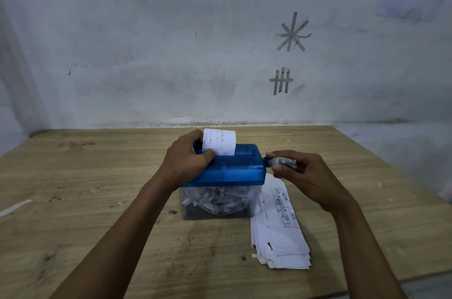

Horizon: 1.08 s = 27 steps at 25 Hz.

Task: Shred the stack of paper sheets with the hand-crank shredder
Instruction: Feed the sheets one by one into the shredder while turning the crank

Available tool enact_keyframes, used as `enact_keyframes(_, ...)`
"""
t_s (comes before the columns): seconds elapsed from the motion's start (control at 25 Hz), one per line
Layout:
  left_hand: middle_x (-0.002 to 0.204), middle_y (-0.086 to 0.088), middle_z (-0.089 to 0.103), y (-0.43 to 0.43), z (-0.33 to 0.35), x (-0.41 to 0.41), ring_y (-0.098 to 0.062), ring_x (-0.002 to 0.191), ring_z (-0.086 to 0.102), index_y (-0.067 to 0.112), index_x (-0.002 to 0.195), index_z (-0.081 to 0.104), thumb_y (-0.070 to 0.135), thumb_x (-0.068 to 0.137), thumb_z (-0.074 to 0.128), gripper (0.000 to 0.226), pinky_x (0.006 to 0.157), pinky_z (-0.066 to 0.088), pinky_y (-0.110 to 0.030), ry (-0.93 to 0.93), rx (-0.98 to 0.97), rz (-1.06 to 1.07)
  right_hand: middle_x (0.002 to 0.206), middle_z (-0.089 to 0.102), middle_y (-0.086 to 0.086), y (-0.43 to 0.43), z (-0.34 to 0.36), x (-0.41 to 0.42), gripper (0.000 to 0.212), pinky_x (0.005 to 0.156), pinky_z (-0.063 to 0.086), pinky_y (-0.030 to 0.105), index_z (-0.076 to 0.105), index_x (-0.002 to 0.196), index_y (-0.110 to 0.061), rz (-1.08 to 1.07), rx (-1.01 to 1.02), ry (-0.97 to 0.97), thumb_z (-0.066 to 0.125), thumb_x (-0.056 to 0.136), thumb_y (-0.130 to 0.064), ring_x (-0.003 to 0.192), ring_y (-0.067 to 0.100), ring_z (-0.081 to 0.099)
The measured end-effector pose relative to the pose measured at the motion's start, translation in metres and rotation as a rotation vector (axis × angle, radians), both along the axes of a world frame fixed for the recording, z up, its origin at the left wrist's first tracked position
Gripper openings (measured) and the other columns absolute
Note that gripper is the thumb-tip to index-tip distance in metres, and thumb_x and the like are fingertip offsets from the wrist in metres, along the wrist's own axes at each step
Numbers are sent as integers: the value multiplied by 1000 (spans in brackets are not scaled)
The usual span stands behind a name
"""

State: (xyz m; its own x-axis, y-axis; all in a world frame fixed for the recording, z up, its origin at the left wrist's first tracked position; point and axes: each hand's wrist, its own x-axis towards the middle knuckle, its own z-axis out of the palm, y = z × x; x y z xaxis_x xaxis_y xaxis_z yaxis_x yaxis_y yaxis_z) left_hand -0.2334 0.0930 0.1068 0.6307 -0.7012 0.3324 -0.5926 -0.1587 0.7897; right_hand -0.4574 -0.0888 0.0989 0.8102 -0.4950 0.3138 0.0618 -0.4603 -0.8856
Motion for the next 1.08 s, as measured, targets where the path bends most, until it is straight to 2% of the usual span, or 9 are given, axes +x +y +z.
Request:
enact_keyframes(0.12, 114, 6, 71, -1, 1, 1, -18, 104, 65, 24, 112, 66, 43, 72, 59, 45, 94, 54, -45, -43, 15, 18, 97, 78, 4, 0, 1, 20, 26, 78, 61, 36, 78, 101, -12, -71, -38, -64, 68, 88, -32, 93, 21, 74)
enact_keyframes(0.32, 114, 8, 70, -2, 0, 0, -18, 104, 64, 25, 109, 65, 43, 72, 60, 41, 94, 54, -45, -50, 35, 13, 74, 73, 9, -4, 24, 36, 45, 54, 54, 34, 71, 80, -6, -88, 43, 39, 60, 92, -47, 66, 23, 71)
enact_keyframes(0.44, 112, 15, 67, -1, -2, 1, -14, 106, 64, 33, 107, 61, 39, 79, 68, 29, 97, 54, -45, -36, 13, -11, 60, 57, 7, 0, 8, 63, 45, 38, 39, 24, 59, 76, -10, -161, 415, 122, 62, 93, -52, 42, 16, 49)
enact_keyframes(0.52, 110, 18, 68, -1, -2, 1, -9, 103, 65, 35, 106, 62, 48, 73, 70, 36, 94, 55, -43, -50, 4, -25, 55, 48, 0, 1, -7, 72, 34, 32, 27, 18, 56, 80, -13, -157, 723, 168, 61, 95, -44, 36, 9, 37)
enact_keyframes(0.68, 111, 22, 61, 1, 5, -2, -3, 97, 60, 39, 120, 52, 85, 50, 75, 87, 83, 56, -31, -161, 154, -30, 45, 42, -4, 11, -32, 65, 29, 26, 17, 11, 52, 73, -12, -137, 1131, 144, 51, 100, -25, 30, 3, 34)
enact_keyframes(0.72, 111, 19, 59, 1, 6, -3, -5, 95, 59, 35, 122, 50, 89, 47, 74, 96, 79, 55, -31, -216, 209, -10, 49, 44, -3, 14, -38, 63, 26, 27, 17, 13, 54, 78, -11, -153, 1094, 120, 49, 101, -23, 32, 4, 35)
enact_keyframes(0.84, 109, 13, 58, -1, 8, -8, -10, 93, 58, 29, 122, 50, 90, 46, 69, 99, 70, 50, -29, -261, 245, 44, 63, 48, 3, 34, -47, 50, 22, 33, 21, 20, 58, 93, -8, -319, 683, 151, 42, 104, -19, 42, 8, 35)
enact_keyframes(0.96, 105, 13, 61, -2, 8, -9, -11, 89, 60, 28, 116, 52, 99, 44, 63, 102, 69, 52, -31, -288, 246, 45, 62, 43, 2, 59, -45, 22, 32, 44, 29, 24, 53, 80, -14, -411, 378, 145, 37, 105, -26, 46, 8, 34)
enact_keyframes(1.08, 98, 13, 60, -2, 10, -6, -8, 84, 58, 29, 110, 51, 99, 41, 60, 98, 70, 53, -33, -297, 267, 32, 49, 40, -9, 72, -29, 3, 47, 50, 32, 25, 46, 63, -17, -429, -15, 146, 45, 104, -41, 46, 4, 37)
